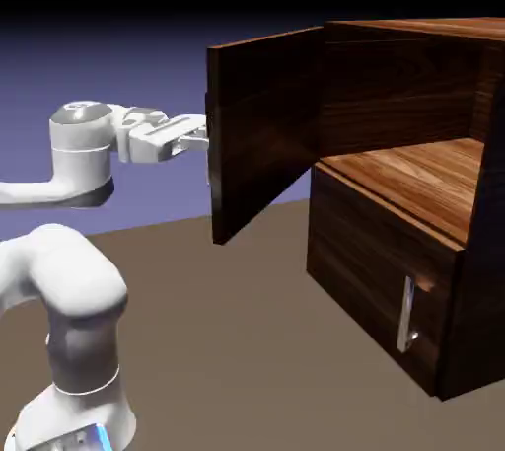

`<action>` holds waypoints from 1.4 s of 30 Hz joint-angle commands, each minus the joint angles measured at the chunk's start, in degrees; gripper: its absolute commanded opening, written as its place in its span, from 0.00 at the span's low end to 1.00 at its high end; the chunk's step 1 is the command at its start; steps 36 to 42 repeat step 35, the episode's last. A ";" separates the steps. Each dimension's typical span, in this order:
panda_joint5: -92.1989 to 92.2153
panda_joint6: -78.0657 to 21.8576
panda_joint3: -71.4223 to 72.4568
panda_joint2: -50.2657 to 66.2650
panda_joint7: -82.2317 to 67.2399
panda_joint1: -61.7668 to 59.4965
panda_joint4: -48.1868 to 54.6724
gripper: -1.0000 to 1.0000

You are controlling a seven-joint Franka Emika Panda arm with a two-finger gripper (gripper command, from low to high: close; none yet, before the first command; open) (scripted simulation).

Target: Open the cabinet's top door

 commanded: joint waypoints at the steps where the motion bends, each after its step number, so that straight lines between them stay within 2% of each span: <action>1: 1.91 -2.12 2.09 0.96 0.11 -0.47 1.43 0.00; 16: 20.63 -30.10 28.81 11.42 0.61 -22.56 31.33 0.00; 35: 28.34 -56.14 46.01 7.20 -6.72 -56.45 70.77 0.00; 42: 28.34 -56.14 46.01 7.20 -6.72 -56.45 70.77 0.00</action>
